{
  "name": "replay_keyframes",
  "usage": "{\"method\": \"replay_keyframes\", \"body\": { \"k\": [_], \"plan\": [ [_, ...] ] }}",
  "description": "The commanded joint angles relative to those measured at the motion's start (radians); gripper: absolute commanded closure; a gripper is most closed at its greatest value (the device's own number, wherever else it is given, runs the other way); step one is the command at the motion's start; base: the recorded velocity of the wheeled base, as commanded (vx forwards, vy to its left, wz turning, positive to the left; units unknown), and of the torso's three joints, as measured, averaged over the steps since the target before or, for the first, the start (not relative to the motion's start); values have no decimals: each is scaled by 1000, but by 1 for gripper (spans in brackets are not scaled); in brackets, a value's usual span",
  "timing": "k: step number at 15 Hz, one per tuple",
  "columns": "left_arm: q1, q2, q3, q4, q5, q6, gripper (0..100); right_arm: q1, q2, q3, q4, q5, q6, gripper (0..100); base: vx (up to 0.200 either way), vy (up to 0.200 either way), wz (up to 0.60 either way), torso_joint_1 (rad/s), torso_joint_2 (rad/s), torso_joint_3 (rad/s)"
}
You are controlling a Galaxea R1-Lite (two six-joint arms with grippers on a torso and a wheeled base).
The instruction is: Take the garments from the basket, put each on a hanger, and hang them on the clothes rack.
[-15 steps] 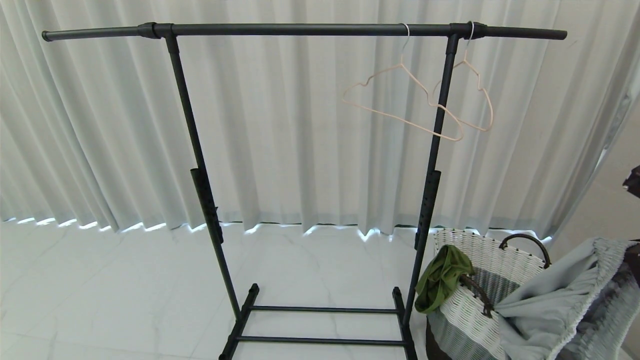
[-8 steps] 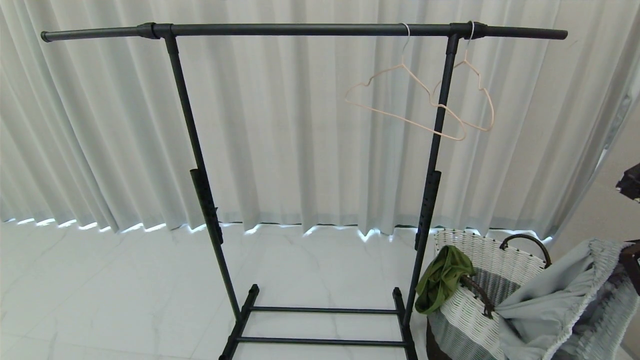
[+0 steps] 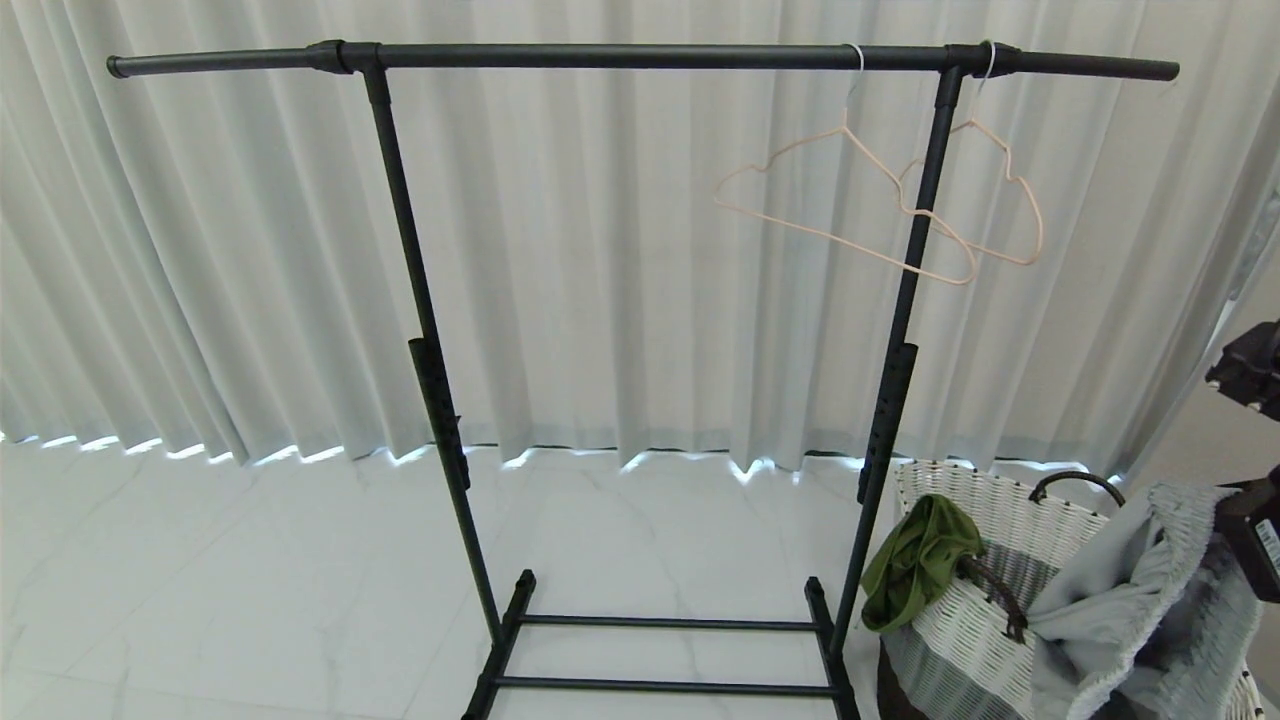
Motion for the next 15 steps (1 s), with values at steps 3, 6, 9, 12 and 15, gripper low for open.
{"method": "replay_keyframes", "body": {
  "k": [3,6,9,12,15],
  "plan": [
    [0,2,0,0,-5,30,0,82,0,0,1,13,-1,100,0,0,0,0,0,0],
    [0,2,0,0,-18,38,0,111,1,1,1,13,-1,100,0,0,0,0,0,0],
    [0,0,0,0,-56,47,0,113,-7,15,1,10,5,100,0,0,0,0,0,0],
    [-3,2,1,0,-78,69,0,113,-37,40,2,7,7,100,0,0,0,0,0,0],
    [-3,0,1,0,-78,73,0,110,-71,50,2,6,10,100,0,0,0,0,0,0]
  ]
}}
